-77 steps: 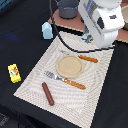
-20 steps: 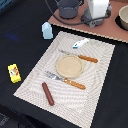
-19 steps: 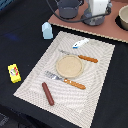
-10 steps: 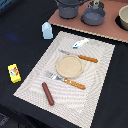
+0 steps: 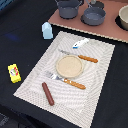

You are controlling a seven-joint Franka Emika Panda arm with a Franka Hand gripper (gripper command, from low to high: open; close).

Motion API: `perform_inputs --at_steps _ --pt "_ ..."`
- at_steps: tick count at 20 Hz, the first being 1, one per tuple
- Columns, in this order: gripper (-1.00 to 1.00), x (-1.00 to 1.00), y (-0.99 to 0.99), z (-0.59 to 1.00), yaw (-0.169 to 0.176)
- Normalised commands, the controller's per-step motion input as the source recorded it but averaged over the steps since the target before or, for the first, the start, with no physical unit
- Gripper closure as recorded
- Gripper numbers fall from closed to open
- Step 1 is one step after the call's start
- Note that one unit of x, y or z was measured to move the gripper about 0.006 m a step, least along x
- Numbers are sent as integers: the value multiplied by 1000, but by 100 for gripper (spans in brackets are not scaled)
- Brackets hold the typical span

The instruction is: Interact with the objects in diverse but meaningful ways.

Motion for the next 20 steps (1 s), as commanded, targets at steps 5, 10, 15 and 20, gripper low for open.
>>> perform_inputs --at_steps 5,10,15,20 --pt "-100 1 0 -262 -192" --pt "-100 -98 26 -259 -76" --pt "-100 -28 131 -303 -13" --pt "-100 -132 15 -427 0"
